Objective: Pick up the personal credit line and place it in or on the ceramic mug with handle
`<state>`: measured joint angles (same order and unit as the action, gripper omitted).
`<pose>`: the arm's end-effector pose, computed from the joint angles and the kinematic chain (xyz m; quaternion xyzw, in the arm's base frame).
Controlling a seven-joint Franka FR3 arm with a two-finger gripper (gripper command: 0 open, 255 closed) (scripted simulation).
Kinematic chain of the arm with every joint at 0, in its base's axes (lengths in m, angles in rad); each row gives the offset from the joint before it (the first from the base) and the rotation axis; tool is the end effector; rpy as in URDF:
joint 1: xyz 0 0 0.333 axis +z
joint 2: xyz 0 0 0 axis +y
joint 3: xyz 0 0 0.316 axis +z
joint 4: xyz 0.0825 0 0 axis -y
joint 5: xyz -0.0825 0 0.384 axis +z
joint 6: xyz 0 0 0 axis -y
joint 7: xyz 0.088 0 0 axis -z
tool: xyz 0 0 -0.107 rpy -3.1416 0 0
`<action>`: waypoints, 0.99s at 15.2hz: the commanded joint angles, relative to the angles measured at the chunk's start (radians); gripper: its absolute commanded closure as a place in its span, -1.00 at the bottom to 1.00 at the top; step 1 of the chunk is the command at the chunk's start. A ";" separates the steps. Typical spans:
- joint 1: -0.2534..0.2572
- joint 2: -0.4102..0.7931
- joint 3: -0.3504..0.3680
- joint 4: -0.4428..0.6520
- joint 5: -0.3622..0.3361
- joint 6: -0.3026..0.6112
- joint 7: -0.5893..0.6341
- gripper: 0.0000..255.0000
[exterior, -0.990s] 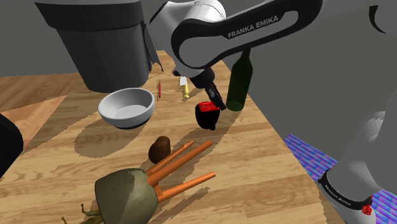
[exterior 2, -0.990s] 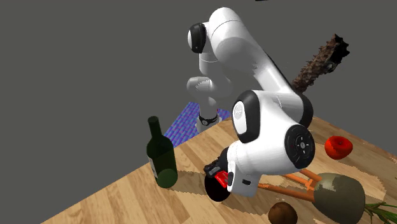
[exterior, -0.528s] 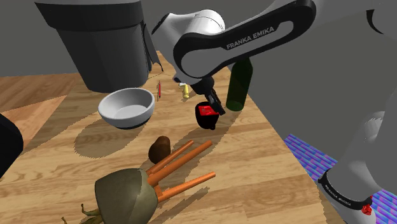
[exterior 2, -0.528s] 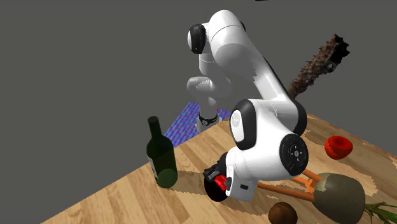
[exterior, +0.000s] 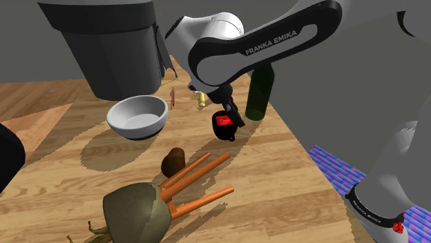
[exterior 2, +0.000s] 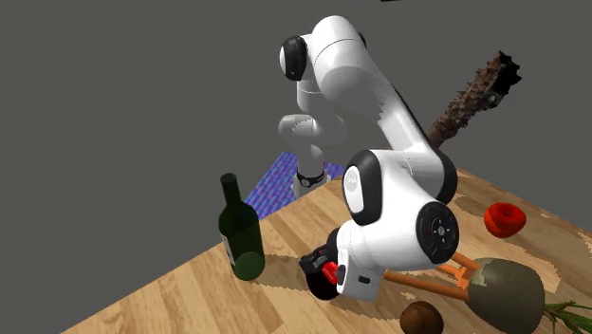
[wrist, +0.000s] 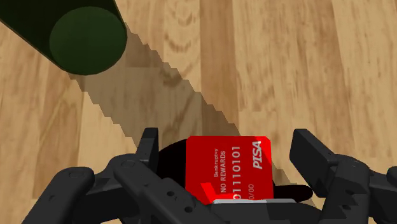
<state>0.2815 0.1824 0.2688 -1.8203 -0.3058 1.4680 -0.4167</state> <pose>0.4855 0.2498 0.4127 0.8344 0.4705 -0.2486 0.1437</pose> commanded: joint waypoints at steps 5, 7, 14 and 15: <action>0.014 0.031 0.007 0.095 -0.001 -0.068 0.000 -1.00; 0.028 0.062 0.012 0.187 -0.004 -0.132 0.000 -1.00; 0.028 0.062 0.012 0.187 -0.004 -0.132 0.000 -1.00; 0.028 0.062 0.012 0.187 -0.004 -0.132 0.000 -1.00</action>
